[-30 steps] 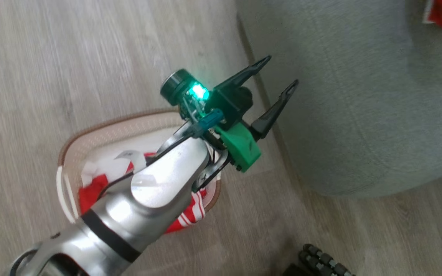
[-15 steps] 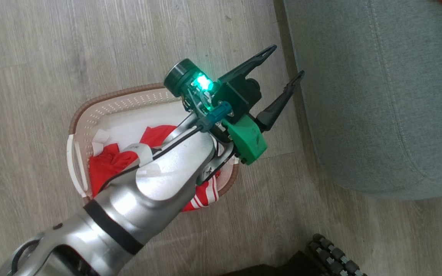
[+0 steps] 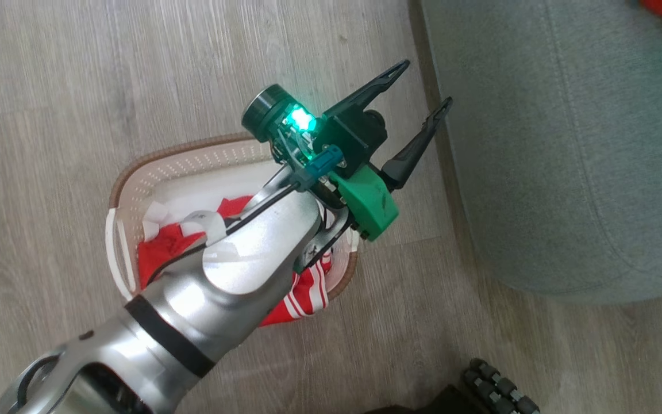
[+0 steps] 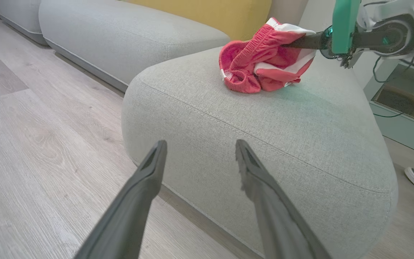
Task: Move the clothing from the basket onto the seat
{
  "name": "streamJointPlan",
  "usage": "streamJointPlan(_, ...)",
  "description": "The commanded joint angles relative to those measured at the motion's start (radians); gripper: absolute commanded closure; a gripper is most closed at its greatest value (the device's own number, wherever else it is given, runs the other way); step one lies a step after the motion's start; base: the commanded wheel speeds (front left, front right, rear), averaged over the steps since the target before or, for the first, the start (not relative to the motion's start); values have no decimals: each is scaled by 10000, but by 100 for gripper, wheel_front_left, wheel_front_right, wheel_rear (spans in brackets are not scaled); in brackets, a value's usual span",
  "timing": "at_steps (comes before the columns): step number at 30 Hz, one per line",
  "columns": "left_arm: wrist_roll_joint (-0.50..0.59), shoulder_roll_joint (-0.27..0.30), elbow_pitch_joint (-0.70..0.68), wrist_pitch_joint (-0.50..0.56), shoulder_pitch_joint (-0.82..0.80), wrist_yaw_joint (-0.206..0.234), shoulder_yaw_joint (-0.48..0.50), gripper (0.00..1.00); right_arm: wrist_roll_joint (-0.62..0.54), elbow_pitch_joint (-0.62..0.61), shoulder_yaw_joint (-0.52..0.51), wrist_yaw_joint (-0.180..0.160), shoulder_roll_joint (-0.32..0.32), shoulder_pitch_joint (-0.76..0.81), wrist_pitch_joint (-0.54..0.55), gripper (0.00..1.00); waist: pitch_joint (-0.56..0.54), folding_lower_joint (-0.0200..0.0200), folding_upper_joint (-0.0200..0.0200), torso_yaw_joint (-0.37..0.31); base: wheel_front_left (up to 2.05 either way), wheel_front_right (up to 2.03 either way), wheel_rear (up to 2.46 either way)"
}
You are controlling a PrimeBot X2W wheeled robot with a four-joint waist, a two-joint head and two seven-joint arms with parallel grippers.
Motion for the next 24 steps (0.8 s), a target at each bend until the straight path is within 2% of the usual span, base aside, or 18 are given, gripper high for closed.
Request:
streamJointPlan(1, -136, -78, -242, -114, -117, 20, 176, 0, 209, -48, 246, -4, -293, 115, 143, 0, -228, -1, 0, -64, 0, 0, 0)
streamJointPlan(15, -621, 308, -295, -274, 887, -77, 504, 0, 1388, -646, 2414, -4, -394, 657, 1973, 0, -2275, -1, 0, -369, 0, 0, 0)
streamJointPlan(20, -804, 547, -588, -298, 1490, -42, 744, 0, 1642, -1206, 3170, -4, -706, 777, 1877, 0, -3211, -1, 0, -423, 0, 0, 0)
streamJointPlan(24, -909, 718, -923, -305, 1973, 8, 956, 0, 1997, -1788, 3452, -4, -985, 876, 1240, 0, -3875, -1, 0, -356, 0, 0, 0)
